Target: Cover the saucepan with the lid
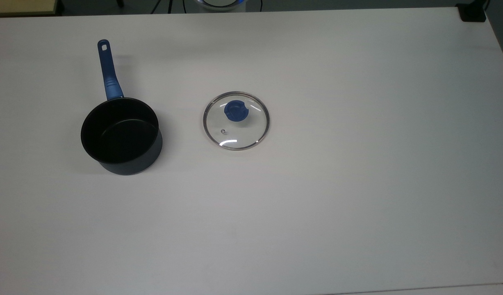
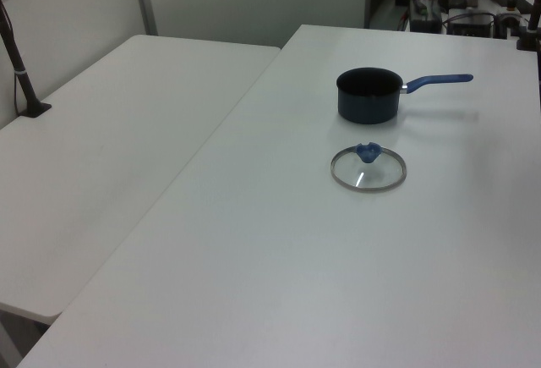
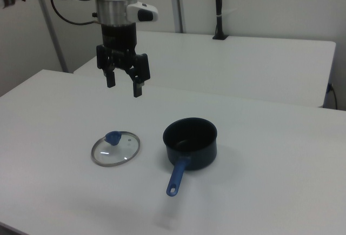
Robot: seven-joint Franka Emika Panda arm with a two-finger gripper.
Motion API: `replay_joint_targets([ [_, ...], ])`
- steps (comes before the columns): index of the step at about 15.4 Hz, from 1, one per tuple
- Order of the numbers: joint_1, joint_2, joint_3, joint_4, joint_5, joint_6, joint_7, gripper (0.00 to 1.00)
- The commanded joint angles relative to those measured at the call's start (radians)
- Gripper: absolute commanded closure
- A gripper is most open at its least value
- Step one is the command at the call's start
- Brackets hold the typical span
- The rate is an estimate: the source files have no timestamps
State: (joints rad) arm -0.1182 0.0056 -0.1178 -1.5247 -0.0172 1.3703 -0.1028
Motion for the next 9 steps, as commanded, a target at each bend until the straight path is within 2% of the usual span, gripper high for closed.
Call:
replay_joint_targets([
  [1, 0.011, 0.046, 0.0, -0.003, -0.022, -0.02, -0.041, 0.0],
  [4, 0.015, 0.043, 0.009, 0.001, 0.002, -0.014, -0.043, 0.0],
  [7, 0.012, 0.062, 0.009, -0.002, 0.112, 0.038, -0.029, 0.0],
  [9, 0.017, 0.074, 0.01, -0.005, 0.123, 0.076, 0.018, 0.0],
])
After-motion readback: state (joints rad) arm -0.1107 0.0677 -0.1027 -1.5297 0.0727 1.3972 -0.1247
